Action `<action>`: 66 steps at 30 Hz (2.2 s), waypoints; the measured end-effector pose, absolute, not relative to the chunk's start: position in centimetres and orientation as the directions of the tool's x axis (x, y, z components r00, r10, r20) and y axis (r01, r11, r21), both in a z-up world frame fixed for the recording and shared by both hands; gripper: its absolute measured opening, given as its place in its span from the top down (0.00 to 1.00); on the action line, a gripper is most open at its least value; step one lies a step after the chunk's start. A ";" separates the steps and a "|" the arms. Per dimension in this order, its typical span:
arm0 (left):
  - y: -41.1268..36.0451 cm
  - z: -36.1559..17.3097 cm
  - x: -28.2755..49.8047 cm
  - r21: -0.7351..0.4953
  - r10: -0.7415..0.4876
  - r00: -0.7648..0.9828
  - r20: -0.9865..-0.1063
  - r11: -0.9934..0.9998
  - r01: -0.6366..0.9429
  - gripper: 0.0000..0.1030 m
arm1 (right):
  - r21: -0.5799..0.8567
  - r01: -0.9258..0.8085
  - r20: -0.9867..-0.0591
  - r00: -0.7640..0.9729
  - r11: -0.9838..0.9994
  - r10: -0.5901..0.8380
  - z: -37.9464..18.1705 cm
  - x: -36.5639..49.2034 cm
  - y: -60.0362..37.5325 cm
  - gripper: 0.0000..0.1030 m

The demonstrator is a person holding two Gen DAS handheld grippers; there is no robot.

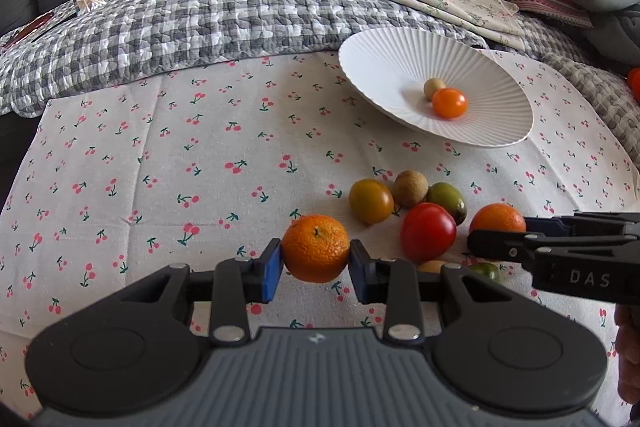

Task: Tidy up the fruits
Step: 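Grasp a tangerine with the left tool while the right tool grasps a large orange, then carry both citrus fruits to the white bowl and open both tools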

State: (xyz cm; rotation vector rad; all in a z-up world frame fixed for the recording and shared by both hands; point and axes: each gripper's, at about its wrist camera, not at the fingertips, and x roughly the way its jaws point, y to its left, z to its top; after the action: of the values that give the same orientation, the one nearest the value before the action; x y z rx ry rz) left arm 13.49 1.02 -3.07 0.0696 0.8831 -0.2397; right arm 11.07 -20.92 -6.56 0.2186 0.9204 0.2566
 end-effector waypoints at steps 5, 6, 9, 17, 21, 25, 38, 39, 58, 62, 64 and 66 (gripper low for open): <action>0.9 -3.1 13.5 -0.031 -0.179 0.613 -0.770 0.969 0.245 0.68 | 0.301 -0.109 -0.748 0.589 0.948 0.305 -6.1 10.9 -21.4 0.62; 0.8 -3.1 13.5 -0.029 -0.179 0.614 -0.769 0.969 0.246 0.68 | 0.300 -0.106 -0.748 0.590 0.948 0.303 -6.0 10.9 -21.4 0.62; 0.9 -3.0 13.5 -0.031 -0.180 0.615 -0.768 0.969 0.245 0.68 | 0.292 -0.096 -0.747 0.599 0.951 0.290 -5.8 10.8 -21.7 0.62; 1.2 -2.7 13.7 -0.031 -0.175 0.634 -0.754 0.972 0.231 0.68 | 0.279 -0.067 -0.719 0.646 0.958 0.255 -3.9 10.4 -23.2 0.63; 1.3 -2.4 13.8 -0.034 -0.173 0.647 -0.743 0.975 0.222 0.68 | 0.279 -0.034 -0.709 0.667 0.960 0.230 -3.3 10.3 -24.6 0.63; 1.4 -2.0 13.8 -0.036 -0.172 0.664 -0.728 0.976 0.214 0.68 | 0.287 -0.014 -0.693 0.688 0.958 0.218 -2.5 10.1 -25.6 0.63; -0.4 -0.5 14.9 -0.036 -0.235 0.699 -0.675 0.957 0.287 0.68 | 0.270 0.055 -0.645 0.752 0.961 0.138 -0.5 10.7 -29.2 0.63; -0.6 -0.3 15.0 -0.036 -0.240 0.703 -0.669 0.956 0.292 0.68 | 0.271 0.056 -0.642 0.755 0.961 0.137 -0.4 10.9 -29.4 0.63; -7.8 -1.2 19.8 0.051 -0.282 0.711 -0.644 0.911 0.408 0.68 | 0.222 -0.055 -0.628 0.756 0.974 0.186 -2.3 16.6 -27.5 0.63; -8.7 -1.9 20.7 0.063 -0.286 0.708 -0.646 0.904 0.422 0.68 | 0.204 -0.060 -0.641 0.747 0.977 0.179 -3.1 17.4 -27.4 0.63; -9.0 -2.4 21.1 0.068 -0.281 0.703 -0.654 0.903 0.424 0.68 | 0.190 -0.066 -0.644 0.745 0.980 0.175 -3.5 17.8 -27.2 0.63; -9.2 -2.9 21.4 0.065 -0.278 0.694 -0.664 0.903 0.424 0.68 | 0.181 -0.071 -0.647 0.743 0.981 0.173 -3.8 18.2 -27.0 0.63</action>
State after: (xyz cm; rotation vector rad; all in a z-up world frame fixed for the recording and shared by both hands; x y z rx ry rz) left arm 21.41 -9.19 -2.88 0.2204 0.7013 -0.3956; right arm 18.18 -27.03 -3.81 0.1481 0.7222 0.1341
